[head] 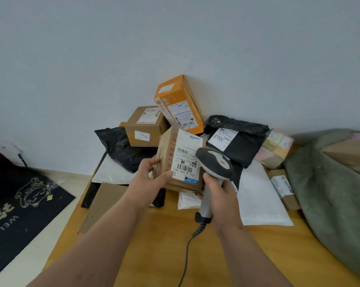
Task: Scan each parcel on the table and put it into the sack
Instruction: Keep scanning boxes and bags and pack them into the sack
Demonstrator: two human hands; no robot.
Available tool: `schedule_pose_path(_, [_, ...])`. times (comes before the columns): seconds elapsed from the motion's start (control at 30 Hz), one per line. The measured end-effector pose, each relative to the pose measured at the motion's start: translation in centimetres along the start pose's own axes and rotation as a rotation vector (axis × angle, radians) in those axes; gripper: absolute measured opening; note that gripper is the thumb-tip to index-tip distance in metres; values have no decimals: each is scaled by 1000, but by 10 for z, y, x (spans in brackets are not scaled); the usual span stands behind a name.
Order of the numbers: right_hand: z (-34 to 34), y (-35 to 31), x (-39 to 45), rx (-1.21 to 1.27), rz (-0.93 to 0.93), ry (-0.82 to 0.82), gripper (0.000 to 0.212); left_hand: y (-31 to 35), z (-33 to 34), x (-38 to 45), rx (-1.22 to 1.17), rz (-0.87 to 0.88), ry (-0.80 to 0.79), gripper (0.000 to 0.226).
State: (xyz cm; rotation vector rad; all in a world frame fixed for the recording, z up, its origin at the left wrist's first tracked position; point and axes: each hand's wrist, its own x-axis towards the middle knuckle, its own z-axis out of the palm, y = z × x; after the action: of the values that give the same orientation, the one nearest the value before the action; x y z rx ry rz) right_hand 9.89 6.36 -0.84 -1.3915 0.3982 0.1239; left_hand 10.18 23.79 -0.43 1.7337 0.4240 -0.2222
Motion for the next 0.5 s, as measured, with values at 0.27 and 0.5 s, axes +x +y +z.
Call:
schedule_pose_path(0.27, [-90,-20,-14,80,8,30,12,26,68,-21,111,-60,-165,70])
schedule_pose_path(0.5, [-145,-37,-28,31,-22,125,7,21,125,-48,-66,-34,-92,102])
